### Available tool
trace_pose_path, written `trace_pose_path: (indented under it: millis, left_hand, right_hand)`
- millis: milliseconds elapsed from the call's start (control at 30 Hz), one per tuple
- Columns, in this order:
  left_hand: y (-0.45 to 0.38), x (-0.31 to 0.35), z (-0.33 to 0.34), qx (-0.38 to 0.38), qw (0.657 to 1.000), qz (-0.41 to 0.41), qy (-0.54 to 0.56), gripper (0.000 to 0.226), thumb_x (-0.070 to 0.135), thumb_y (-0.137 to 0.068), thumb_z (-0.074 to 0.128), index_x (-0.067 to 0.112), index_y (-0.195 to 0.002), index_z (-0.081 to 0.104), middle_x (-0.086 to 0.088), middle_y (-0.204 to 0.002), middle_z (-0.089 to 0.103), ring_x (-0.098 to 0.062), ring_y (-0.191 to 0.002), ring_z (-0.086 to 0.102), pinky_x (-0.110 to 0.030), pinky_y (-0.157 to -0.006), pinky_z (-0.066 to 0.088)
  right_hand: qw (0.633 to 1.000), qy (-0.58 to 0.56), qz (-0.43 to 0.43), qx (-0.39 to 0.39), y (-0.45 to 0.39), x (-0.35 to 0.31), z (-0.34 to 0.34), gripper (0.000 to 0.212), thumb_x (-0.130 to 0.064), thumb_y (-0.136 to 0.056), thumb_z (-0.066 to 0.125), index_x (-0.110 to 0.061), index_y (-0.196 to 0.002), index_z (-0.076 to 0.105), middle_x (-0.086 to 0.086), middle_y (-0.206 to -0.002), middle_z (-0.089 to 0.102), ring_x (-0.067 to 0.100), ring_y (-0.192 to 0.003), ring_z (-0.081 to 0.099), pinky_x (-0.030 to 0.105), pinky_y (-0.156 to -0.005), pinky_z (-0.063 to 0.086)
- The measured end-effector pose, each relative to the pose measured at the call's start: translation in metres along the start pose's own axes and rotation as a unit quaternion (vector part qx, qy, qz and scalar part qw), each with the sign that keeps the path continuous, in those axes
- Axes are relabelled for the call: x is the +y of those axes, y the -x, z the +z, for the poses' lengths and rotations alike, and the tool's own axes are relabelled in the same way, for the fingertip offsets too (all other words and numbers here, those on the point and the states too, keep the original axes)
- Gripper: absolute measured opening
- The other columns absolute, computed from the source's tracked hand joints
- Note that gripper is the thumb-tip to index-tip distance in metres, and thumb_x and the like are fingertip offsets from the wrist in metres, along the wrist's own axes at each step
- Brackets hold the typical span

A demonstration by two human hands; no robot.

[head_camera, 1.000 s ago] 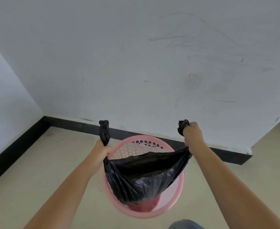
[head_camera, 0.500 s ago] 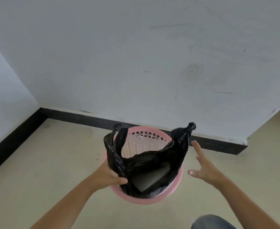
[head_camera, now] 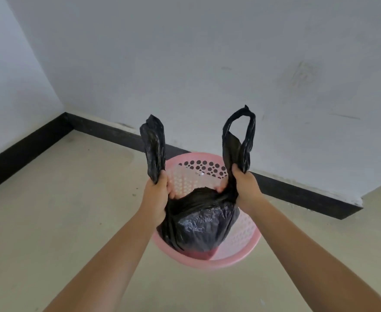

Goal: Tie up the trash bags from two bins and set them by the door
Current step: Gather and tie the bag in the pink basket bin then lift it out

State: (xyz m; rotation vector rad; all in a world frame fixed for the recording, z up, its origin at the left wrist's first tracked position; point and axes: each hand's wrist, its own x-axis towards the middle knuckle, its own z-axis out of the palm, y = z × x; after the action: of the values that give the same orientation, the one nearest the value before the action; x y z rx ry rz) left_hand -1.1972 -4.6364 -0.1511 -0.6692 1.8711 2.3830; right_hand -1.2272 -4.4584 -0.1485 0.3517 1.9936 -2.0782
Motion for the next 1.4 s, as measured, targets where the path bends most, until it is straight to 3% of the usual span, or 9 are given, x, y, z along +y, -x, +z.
trace_pose_path:
  millis: [133,267,400,633,900,1133,1267,1333,1400]
  left_hand:
    - [-0.018,-0.003,0.004,0.072,0.985,-0.040,-0.149,0.033,0.016,-0.092,0.037,0.016,-0.059,0.034,-0.004,-0.055,0.029,-0.017,-0.050,0.026,-0.029,-0.052,0.022]
    - [-0.031,0.009,0.012,0.009,0.978,-0.071,-0.197,0.005,0.007,-0.083,0.044,0.012,-0.084,0.044,-0.004,-0.063,0.030,-0.017,-0.055,0.030,-0.027,-0.054,0.025]
    - [-0.046,0.012,-0.001,-0.075,0.979,-0.113,-0.153,0.024,0.005,-0.082,0.047,0.011,-0.105,0.045,-0.004,-0.065,0.030,-0.017,-0.056,0.028,-0.026,-0.053,0.027]
    - [-0.032,0.015,-0.003,-0.246,0.961,-0.027,-0.122,0.011,0.018,-0.082,0.061,0.027,-0.076,0.059,0.016,-0.053,0.062,-0.003,-0.053,0.053,-0.018,-0.052,0.038]
    - [-0.043,-0.009,0.006,-0.127,0.987,-0.103,0.004,0.033,0.041,-0.084,0.055,0.013,-0.066,0.055,0.008,-0.036,0.045,-0.008,-0.033,0.035,-0.020,-0.041,0.029]
    - [-0.031,0.001,-0.018,-0.293,0.955,-0.053,0.001,0.034,0.034,-0.072,0.055,0.015,-0.044,0.054,-0.001,-0.041,0.034,-0.011,-0.036,0.035,-0.018,-0.042,0.033]
    - [-0.021,0.006,-0.032,-0.287,0.928,-0.011,-0.237,0.036,0.027,-0.085,0.055,0.020,-0.050,0.058,0.008,-0.046,0.055,-0.013,-0.057,0.048,-0.020,-0.060,0.040]
    - [-0.019,0.008,-0.032,-0.300,0.895,-0.010,-0.330,0.032,0.027,-0.084,0.059,0.021,-0.053,0.063,0.007,-0.049,0.060,-0.011,-0.056,0.052,-0.023,-0.068,0.042]
    - [-0.015,0.007,-0.028,-0.282,0.870,0.005,-0.405,0.022,0.031,-0.079,0.065,0.026,-0.058,0.065,0.008,-0.049,0.060,-0.007,-0.054,0.055,-0.021,-0.071,0.044]
  right_hand:
    - [0.995,0.058,0.062,0.043,-0.010,-0.003,0.009,0.040,-0.055,-0.075,0.057,-0.019,-0.063,0.047,-0.006,-0.037,0.030,0.012,-0.034,0.028,0.029,-0.050,0.028]
    - [0.959,0.275,0.004,0.060,-0.018,-0.021,0.029,0.024,-0.030,-0.088,0.049,-0.009,-0.095,0.042,0.004,-0.066,0.041,0.018,-0.059,0.041,0.027,-0.050,0.028]
    - [0.941,0.332,-0.031,0.049,-0.029,-0.028,0.037,0.013,-0.012,-0.090,0.031,-0.004,-0.097,0.039,0.010,-0.073,0.037,0.021,-0.071,0.035,0.031,-0.059,0.025]
    - [0.857,0.461,-0.231,-0.015,-0.002,0.009,0.054,0.022,0.000,-0.090,0.033,-0.012,-0.071,0.034,-0.006,-0.066,0.028,0.005,-0.058,0.028,0.019,-0.054,0.029]
    - [0.797,0.541,-0.225,-0.146,0.015,0.024,0.035,0.014,-0.017,-0.084,0.028,-0.019,-0.072,0.035,-0.010,-0.069,0.032,0.002,-0.062,0.032,0.014,-0.059,0.030]
    - [0.896,0.384,-0.032,-0.221,0.029,0.002,0.010,0.013,-0.016,-0.085,0.061,-0.011,-0.096,0.065,0.010,-0.095,0.067,0.015,-0.097,0.061,0.009,-0.066,0.046]
    - [0.915,0.326,-0.053,-0.233,0.018,0.005,0.008,0.030,-0.026,-0.062,0.063,-0.002,-0.080,0.065,0.025,-0.078,0.063,0.033,-0.077,0.062,0.031,-0.074,0.049]
    - [0.926,0.319,-0.040,-0.199,0.007,0.012,0.010,0.009,-0.010,-0.076,0.059,-0.014,-0.068,0.061,0.009,-0.064,0.058,0.020,-0.060,0.054,0.030,-0.065,0.044]
    - [0.940,0.297,-0.045,-0.162,-0.001,0.017,0.011,0.027,0.000,-0.081,0.053,-0.017,-0.062,0.058,-0.004,-0.050,0.053,0.009,-0.049,0.049,0.021,-0.057,0.041]
